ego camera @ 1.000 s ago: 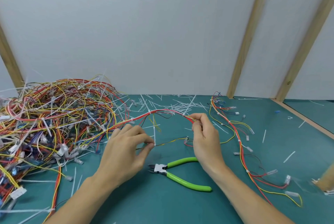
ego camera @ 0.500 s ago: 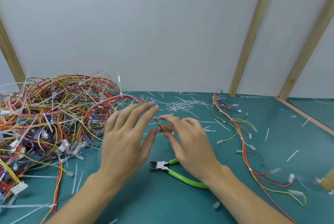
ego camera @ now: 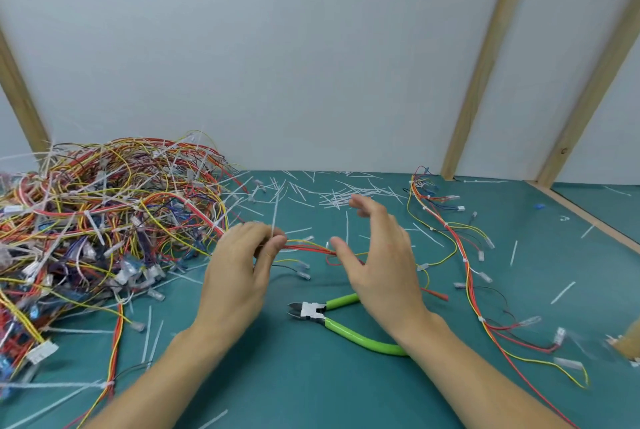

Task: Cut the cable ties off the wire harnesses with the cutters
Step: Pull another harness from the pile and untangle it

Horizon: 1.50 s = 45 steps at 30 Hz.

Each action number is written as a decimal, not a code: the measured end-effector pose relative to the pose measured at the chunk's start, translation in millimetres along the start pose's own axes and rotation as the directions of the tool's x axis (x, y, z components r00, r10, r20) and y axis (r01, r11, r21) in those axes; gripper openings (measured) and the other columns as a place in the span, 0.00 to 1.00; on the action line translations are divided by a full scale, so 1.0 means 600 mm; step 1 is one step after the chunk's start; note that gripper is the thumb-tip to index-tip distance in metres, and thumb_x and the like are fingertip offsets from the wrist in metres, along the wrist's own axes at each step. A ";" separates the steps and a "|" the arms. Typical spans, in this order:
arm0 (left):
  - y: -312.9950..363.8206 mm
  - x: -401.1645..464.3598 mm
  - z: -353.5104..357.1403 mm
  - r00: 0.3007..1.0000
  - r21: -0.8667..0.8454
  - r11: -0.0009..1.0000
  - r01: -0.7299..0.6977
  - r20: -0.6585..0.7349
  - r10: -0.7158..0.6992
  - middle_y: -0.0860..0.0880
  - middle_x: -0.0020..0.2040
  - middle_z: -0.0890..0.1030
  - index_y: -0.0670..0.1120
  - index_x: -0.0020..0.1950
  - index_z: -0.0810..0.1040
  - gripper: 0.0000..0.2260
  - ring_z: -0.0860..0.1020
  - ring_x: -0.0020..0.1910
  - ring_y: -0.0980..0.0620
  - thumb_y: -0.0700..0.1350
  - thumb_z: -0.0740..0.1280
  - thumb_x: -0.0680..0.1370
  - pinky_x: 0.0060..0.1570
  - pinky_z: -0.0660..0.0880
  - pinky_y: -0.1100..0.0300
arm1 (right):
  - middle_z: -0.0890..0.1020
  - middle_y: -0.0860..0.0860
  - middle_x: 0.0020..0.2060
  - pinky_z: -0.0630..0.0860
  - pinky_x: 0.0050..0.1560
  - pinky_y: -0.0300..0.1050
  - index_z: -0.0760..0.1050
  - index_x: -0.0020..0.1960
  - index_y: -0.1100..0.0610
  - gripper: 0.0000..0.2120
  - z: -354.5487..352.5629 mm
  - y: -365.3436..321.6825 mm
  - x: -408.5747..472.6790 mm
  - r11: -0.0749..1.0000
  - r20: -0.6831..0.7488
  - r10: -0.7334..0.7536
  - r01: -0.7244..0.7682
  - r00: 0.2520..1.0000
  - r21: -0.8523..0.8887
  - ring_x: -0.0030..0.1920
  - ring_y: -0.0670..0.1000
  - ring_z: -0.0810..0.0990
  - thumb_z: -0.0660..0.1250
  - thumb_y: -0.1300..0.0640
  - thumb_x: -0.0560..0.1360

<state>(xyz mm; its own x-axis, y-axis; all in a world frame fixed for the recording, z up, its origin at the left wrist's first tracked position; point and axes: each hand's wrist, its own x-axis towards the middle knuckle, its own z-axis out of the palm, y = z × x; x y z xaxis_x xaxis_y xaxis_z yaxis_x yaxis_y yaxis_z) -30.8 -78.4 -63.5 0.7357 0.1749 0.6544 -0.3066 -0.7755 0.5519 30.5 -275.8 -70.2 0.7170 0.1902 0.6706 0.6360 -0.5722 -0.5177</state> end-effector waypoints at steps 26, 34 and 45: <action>-0.062 0.015 -0.019 0.807 -0.408 0.817 0.408 -0.258 -0.532 0.43 0.34 0.72 0.39 0.42 0.79 0.18 0.64 0.32 0.52 0.52 0.64 0.83 0.33 0.60 0.55 | 0.81 0.42 0.49 0.74 0.41 0.43 0.75 0.61 0.46 0.18 -0.017 0.033 0.017 0.923 -0.095 0.341 -0.314 0.935 0.221 0.35 0.47 0.78 0.71 0.62 0.76; -0.076 0.018 -0.020 0.762 -0.445 0.785 0.431 -0.287 -0.580 0.45 0.30 0.68 0.41 0.37 0.77 0.20 0.59 0.25 0.58 0.53 0.64 0.83 0.28 0.57 0.60 | 0.79 0.43 0.38 0.71 0.37 0.43 0.76 0.49 0.49 0.07 -0.043 0.030 0.030 0.918 -0.185 0.304 -0.235 0.935 0.319 0.32 0.45 0.74 0.67 0.61 0.79; -0.076 0.015 -0.023 0.750 -0.462 0.765 0.450 -0.269 -0.604 0.51 0.27 0.68 0.46 0.37 0.78 0.18 0.62 0.27 0.53 0.55 0.64 0.82 0.30 0.59 0.58 | 0.82 0.43 0.31 0.70 0.32 0.42 0.79 0.40 0.49 0.18 -0.080 -0.037 0.013 0.901 0.803 0.283 0.142 0.524 -0.410 0.32 0.43 0.77 0.69 0.37 0.59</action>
<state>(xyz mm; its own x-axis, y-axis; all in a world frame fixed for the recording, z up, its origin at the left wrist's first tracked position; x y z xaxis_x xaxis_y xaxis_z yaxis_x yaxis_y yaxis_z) -18.5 -33.0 -75.7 0.5743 0.7629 0.2970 -0.1826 -0.2343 0.9549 8.1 -299.6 -27.9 0.7849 0.5786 -0.2217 0.5578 -0.8156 -0.1540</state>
